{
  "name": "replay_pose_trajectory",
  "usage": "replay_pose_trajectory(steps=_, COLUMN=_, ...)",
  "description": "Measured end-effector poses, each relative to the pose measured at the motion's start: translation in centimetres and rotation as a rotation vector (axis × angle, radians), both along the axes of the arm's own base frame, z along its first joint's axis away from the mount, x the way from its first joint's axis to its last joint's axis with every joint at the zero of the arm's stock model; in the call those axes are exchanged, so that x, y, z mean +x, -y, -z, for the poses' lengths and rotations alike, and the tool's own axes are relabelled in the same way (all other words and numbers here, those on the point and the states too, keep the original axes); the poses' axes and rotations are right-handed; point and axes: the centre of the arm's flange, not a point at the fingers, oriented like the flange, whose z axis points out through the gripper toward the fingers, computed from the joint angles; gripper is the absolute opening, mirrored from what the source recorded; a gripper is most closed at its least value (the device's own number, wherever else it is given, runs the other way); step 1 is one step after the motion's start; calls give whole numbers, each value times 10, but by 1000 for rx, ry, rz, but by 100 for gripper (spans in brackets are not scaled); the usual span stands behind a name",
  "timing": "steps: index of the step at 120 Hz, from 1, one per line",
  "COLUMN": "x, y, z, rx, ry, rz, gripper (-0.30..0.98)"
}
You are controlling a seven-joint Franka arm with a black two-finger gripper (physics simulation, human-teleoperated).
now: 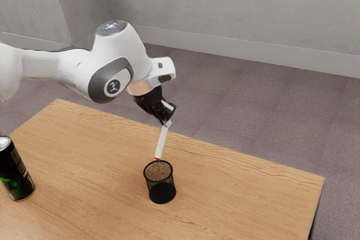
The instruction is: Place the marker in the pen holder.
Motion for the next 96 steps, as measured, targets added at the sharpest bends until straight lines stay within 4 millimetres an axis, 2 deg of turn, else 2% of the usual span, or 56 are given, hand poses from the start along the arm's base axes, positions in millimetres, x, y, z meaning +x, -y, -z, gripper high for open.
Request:
replay_pose_trajectory(steps=28, x=-7, y=38, z=29, rx=-12, ry=-59, rz=48, gripper=-10)
replay_pose_trajectory(steps=40, x=-11, y=43, z=39, rx=-9, ry=-80, rz=55, gripper=-10)
replay_pose_trajectory(steps=48, x=-14, y=37, z=47, rx=-6, ry=-97, rz=42, gripper=-10)
replay_pose_trajectory(steps=60, x=-13, y=17, z=53, rx=-2, ry=-123, rz=4, gripper=-9)
replay_pose_trajectory(steps=80, x=-5, y=-24, z=55, rx=-14, ry=-144, rz=-64, gripper=28)
replay_pose_trajectory(steps=84, x=-2, y=-31, z=52, rx=-15, ry=-146, rz=-76, gripper=34)
replay_pose_trajectory(steps=88, x=3, y=-37, z=39, rx=-15, ry=-139, rz=-83, gripper=39)
replay_pose_trajectory(steps=96, x=24, y=-46, z=-19, rx=-1, ry=-94, rz=-63, gripper=47)
